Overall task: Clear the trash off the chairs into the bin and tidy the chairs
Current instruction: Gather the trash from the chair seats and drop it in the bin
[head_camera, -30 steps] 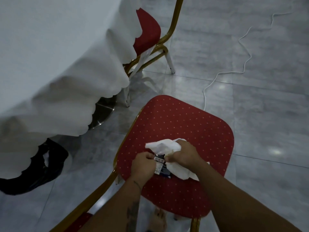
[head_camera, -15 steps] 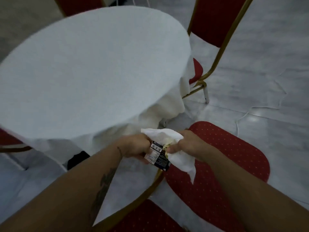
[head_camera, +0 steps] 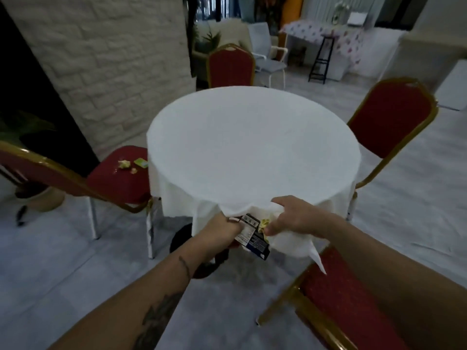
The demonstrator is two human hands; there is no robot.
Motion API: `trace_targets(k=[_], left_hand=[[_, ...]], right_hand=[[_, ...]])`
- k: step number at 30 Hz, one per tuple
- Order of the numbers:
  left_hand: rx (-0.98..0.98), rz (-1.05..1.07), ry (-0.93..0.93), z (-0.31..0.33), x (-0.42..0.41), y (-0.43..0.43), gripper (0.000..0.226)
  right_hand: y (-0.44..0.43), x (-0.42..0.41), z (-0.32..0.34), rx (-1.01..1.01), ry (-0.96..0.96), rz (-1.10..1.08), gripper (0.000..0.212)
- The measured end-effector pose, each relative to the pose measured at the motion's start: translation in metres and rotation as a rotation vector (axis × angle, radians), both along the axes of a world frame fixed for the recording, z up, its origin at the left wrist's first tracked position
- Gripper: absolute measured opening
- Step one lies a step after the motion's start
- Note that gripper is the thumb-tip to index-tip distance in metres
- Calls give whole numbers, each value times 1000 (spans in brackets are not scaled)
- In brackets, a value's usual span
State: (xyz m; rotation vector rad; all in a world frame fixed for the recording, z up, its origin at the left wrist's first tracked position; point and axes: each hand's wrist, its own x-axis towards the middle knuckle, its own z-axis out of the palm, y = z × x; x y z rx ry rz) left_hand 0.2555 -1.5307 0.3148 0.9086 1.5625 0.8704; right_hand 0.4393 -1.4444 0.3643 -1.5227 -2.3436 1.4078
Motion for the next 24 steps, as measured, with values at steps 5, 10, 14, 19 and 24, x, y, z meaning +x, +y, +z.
trace_targets(k=[5, 10, 14, 19, 24], left_hand=[[53, 152, 57, 20, -97, -48, 18], [4, 220, 103, 6, -177, -80, 33], [-44, 327, 91, -29, -218, -80, 36], [-192, 397, 55, -85, -244, -56, 31], [-315, 405, 65, -161, -274, -10, 31]], right_hand=[[-42, -104, 10, 47, 52, -37, 78], [-76, -181, -17, 41, 96, -125, 43], [-72, -226, -60, -31, 76, -128, 40], [-49, -262, -129, -173, 36, -175, 46], [-9, -297, -215, -301, -20, -272, 50]])
